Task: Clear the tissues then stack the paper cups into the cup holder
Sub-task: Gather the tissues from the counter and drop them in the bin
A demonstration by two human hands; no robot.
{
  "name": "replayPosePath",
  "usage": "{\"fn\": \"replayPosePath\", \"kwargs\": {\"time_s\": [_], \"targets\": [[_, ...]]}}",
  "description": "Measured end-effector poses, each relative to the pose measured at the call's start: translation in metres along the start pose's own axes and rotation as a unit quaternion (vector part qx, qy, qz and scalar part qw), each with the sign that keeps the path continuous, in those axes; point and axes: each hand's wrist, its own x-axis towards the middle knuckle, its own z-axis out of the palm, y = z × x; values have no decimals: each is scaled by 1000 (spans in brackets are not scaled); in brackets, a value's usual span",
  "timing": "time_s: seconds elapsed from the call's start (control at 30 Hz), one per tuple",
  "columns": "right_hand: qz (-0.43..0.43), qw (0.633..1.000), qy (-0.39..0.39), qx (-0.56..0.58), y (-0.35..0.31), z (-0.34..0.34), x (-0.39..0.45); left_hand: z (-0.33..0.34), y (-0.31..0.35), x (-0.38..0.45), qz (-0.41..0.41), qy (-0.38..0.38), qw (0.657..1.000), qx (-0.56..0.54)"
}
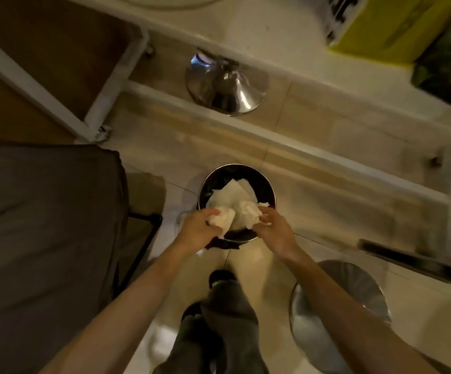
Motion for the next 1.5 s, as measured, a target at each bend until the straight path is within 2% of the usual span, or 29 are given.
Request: {"fn": "replayPosePath", "kwargs": {"time_s": [0.17, 0.27, 0.43, 0.57, 0.73, 0.97, 1.23, 1.5], "targets": [[47, 998, -18, 41, 42, 34, 65, 32, -31, 68, 15, -7, 1000, -4], [37, 996, -45, 72, 50, 41, 84, 43, -46, 86, 1, -42, 999, -30], [48, 992, -98, 57, 43, 23, 78, 40, -43, 68, -43, -70, 993, -85], [40, 995, -87, 30, 22, 6, 52, 20, -22, 35, -39, -79, 991, -101], [21, 996, -89, 9, -32, -20, -8, -15, 32, -31, -38, -79, 989, -120], [-57, 996, -72, 2, -131, -87, -113, -69, 139, -140, 25, -88, 993, -77], [-199, 979, -35, 20, -247, -165, -232, -122, 262, -259, 159, -103, 982, 15], [-330, 943, 47, -13, -342, -231, -340, -179, 375, -354, 301, -84, 945, 94]]}}
